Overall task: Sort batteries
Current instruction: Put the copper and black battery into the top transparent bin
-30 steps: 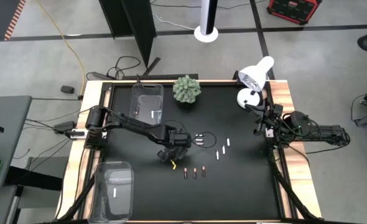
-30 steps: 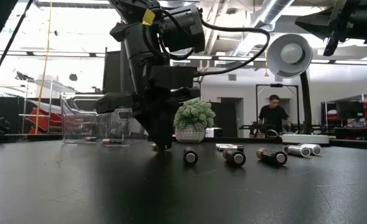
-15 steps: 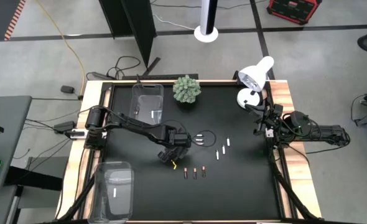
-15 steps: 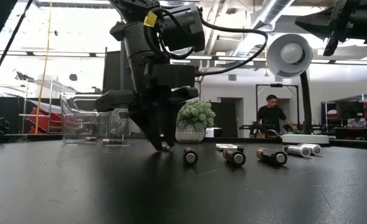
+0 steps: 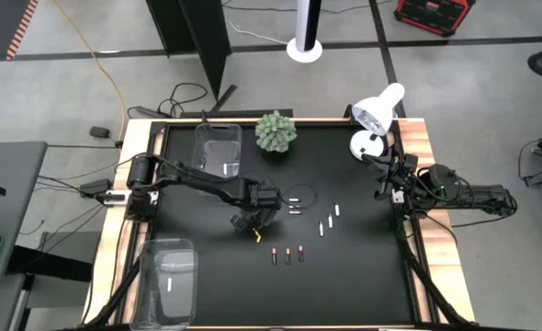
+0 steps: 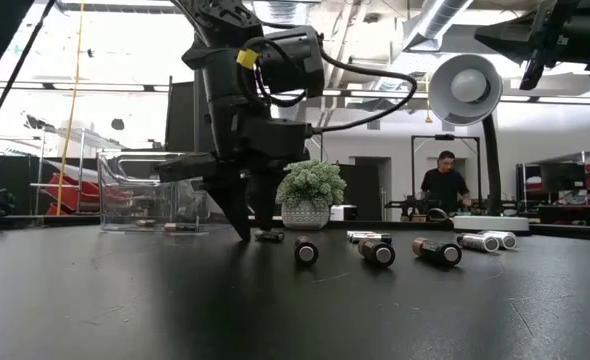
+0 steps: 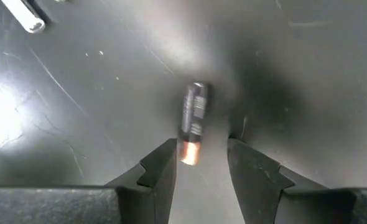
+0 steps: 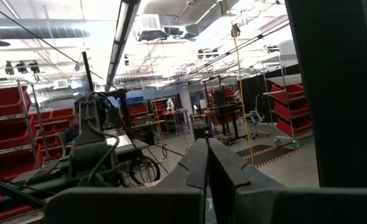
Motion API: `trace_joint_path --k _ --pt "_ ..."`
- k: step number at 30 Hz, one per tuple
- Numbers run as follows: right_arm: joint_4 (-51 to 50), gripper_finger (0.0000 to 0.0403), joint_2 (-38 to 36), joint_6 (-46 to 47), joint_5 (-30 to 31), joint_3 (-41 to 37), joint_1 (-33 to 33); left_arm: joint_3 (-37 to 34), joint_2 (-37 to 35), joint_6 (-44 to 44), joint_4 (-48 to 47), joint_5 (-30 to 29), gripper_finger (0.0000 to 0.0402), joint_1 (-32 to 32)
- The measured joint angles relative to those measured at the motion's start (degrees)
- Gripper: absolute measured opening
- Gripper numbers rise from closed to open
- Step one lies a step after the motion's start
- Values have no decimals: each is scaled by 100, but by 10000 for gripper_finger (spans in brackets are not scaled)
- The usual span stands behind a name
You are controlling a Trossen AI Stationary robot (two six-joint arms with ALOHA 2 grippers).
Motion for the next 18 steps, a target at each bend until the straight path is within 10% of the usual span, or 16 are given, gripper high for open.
trace_joint_path --k 18 --pt "-24 31 -1 -15 0 0 -22 113 410 -487 1 663 118 54"
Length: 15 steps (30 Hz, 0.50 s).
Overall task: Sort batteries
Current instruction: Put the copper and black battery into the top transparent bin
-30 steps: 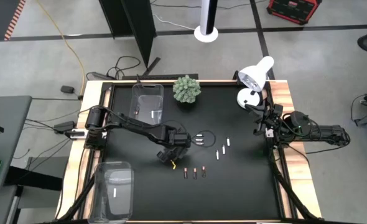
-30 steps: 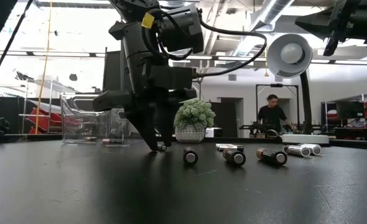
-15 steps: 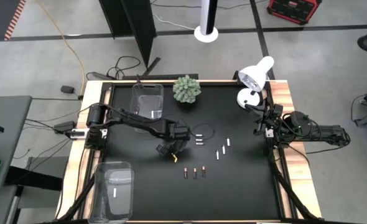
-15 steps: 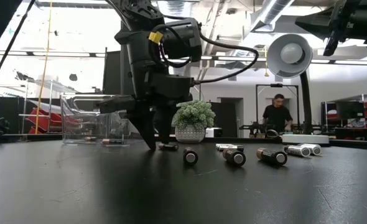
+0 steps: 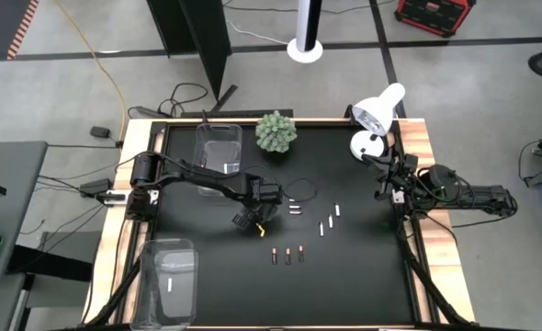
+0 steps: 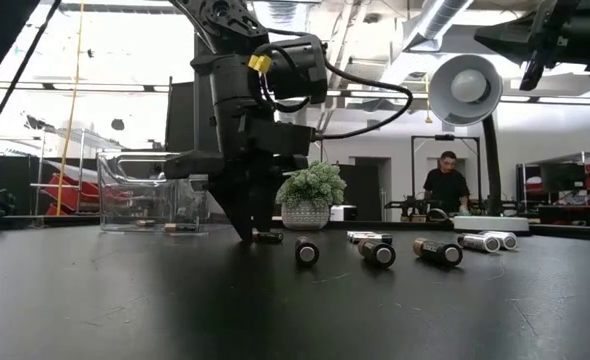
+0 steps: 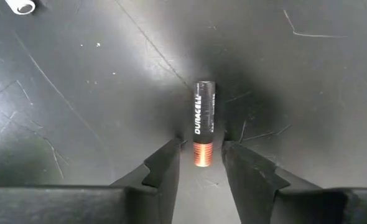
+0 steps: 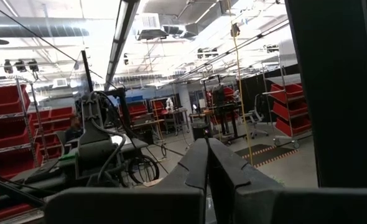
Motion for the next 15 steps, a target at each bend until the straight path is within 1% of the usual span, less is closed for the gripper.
trace_joint_path --k 5,11,15 --pt "-32 31 -1 19 1 0 -54 2 -2 -1 4 77 83 -2" --pt "-49 31 -1 19 0 0 -52 0 -4 -44 8 98 21 -11" --pt "-50 31 -1 19 0 0 -52 0 -4 -81 14 98 17 -11"
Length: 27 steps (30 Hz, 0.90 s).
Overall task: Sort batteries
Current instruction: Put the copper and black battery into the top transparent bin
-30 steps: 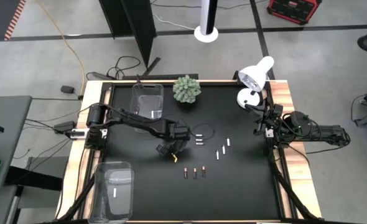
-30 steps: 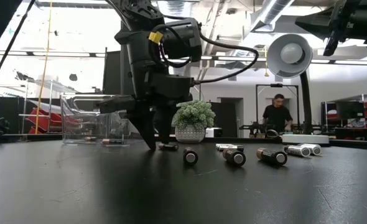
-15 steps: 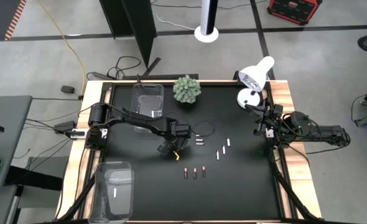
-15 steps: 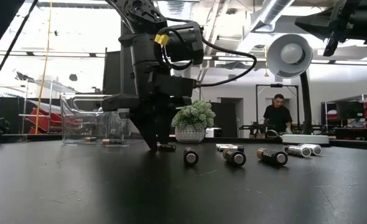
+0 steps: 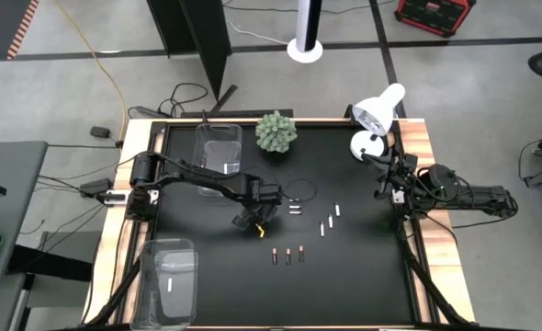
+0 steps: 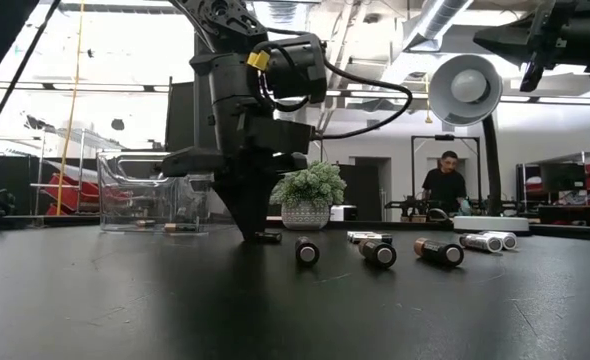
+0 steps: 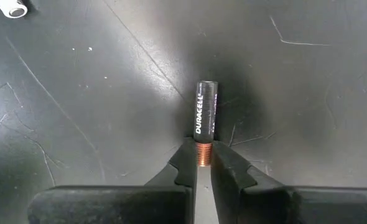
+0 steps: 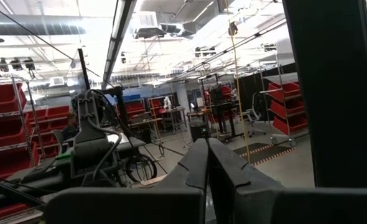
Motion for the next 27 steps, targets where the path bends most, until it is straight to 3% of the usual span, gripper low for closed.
trace_joint_path --k 16,22,27 --pt "-14 31 0 3 1 0 0 975 87 -3 -792 135 13 -123" --pt "-14 31 1 4 0 0 0 1200 82 120 -879 794 12 -119" --pt "-16 31 1 4 0 0 0 1307 -17 403 -952 1722 12 -118"
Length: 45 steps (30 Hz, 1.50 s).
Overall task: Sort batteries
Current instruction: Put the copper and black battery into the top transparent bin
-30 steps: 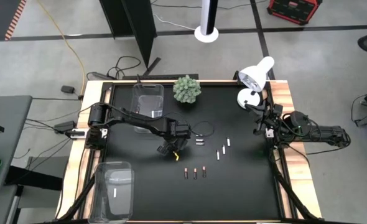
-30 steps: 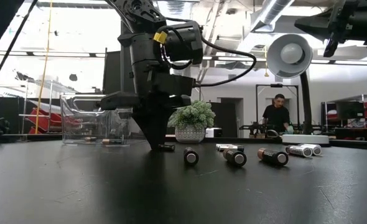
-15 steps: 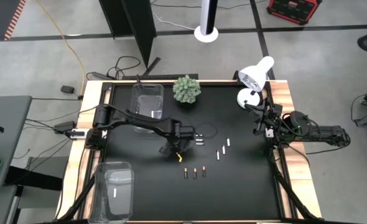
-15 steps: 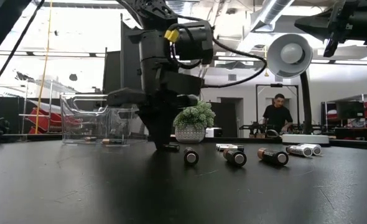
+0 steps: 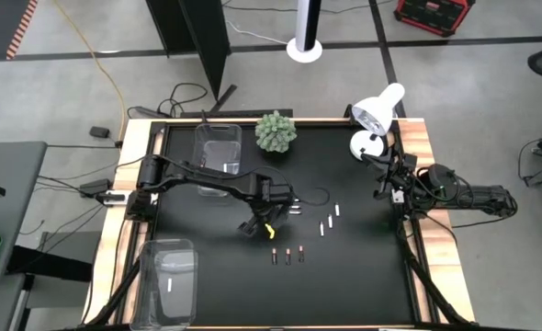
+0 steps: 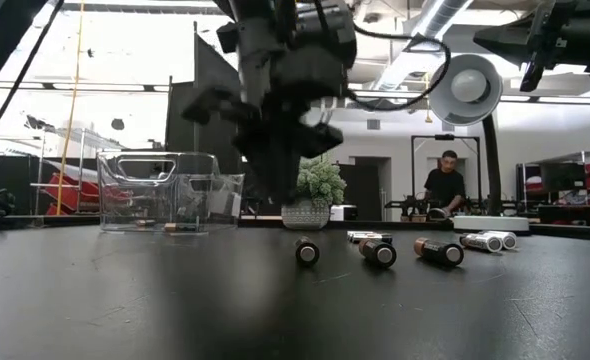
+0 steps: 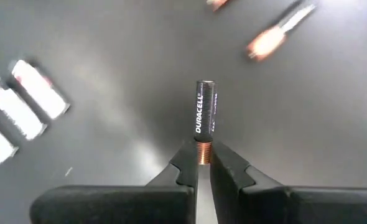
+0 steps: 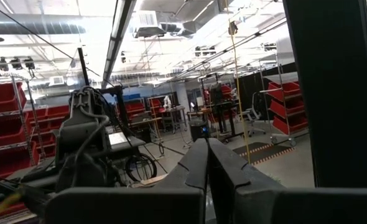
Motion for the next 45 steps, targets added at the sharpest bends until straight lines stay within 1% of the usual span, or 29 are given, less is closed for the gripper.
trace_joint_path --k 2,5,7,11,13,17,21,25,29,31,34,41,42,45 --pt "-2 31 -1 0 0 0 0 2 -130 143 17 477 12 0" --pt "-20 31 0 0 0 0 0 5 -349 276 61 1013 12 0" --pt "-22 31 -1 0 0 0 0 7 -493 299 92 1143 12 2" --pt "-24 31 0 0 0 0 0 7 -753 213 121 1119 12 4" --pt "-24 31 -1 0 0 0 0 7 -865 29 119 843 12 4" --pt "-26 31 -1 0 2 0 0 7 -1147 -513 15 -499 12 5" --pt "-28 31 -1 2 0 0 0 7 -1559 -1106 -305 -1480 12 28" --pt "-26 31 -1 2 0 0 0 7 -2062 -2189 -739 -2330 12 68" --pt "-28 31 -1 2 0 0 0 -99 -2539 -3169 -1536 -2966 12 234" --pt "-31 31 -1 0 0 0 1 -269 -2741 -3421 -1795 -3085 12 337" --pt "-33 31 -1 0 0 0 0 -693 -2924 -3594 -1817 -3084 12 500" --pt "-28 31 -1 21 0 0 2 -1769 -2962 -3700 -1713 -3060 12 1063" --pt "-22 31 -1 35 0 0 0 -1871 -2962 -3661 -1643 -3006 12 1145" --pt "-17 31 0 37 0 0 0 -2061 -2962 -3469 -1451 -2600 12 1375"
